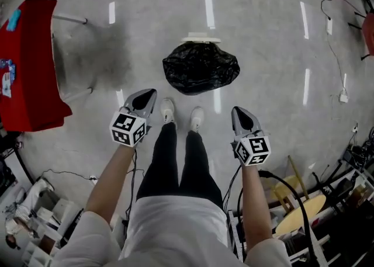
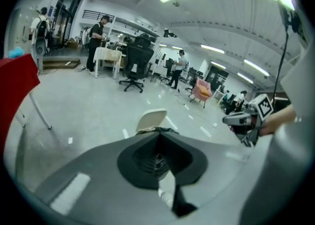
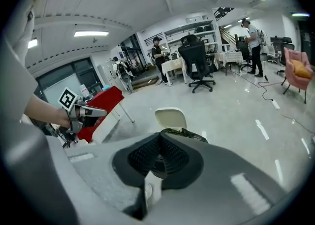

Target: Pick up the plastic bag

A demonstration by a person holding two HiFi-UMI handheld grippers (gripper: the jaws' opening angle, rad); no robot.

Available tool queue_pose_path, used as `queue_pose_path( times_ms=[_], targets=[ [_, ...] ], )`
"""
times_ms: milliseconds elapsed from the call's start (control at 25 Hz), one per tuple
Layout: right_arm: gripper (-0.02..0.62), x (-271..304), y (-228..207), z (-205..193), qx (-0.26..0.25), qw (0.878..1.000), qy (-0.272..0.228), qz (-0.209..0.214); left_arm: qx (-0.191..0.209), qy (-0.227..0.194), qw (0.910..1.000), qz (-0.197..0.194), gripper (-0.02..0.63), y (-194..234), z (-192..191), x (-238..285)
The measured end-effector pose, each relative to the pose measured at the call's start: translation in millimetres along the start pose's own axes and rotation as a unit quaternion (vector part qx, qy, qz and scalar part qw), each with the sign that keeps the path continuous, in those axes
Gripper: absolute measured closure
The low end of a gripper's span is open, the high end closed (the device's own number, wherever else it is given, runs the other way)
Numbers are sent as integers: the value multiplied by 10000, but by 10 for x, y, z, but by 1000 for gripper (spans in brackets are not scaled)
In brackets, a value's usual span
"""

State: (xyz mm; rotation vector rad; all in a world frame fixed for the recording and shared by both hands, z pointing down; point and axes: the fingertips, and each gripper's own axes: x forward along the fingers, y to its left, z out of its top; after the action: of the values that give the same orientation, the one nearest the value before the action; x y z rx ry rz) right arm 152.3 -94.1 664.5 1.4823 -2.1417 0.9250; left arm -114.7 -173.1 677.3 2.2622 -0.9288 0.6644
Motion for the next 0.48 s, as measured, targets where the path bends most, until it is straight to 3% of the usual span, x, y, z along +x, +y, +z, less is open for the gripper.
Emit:
queue_pose_path(
  times_ms=[120,280,360,480],
  targets=[
    [594,381,-266,-242,263,9995,99,-151,-216,277,9993,97,603,358,-289,414],
    [592,882,-690,-661,592,9973,290,-335,-808,679,9944,105,583,818,-715,1026],
    [540,1139,-864,-888,721,9958,417,-390,-1073,847,9906,77,548,1023,-890,1306],
    [530,1438,-1048,-1240,1081,9913,558,-508,-1333,1112,9848,104,545,1284,-1149,1624]
  ],
)
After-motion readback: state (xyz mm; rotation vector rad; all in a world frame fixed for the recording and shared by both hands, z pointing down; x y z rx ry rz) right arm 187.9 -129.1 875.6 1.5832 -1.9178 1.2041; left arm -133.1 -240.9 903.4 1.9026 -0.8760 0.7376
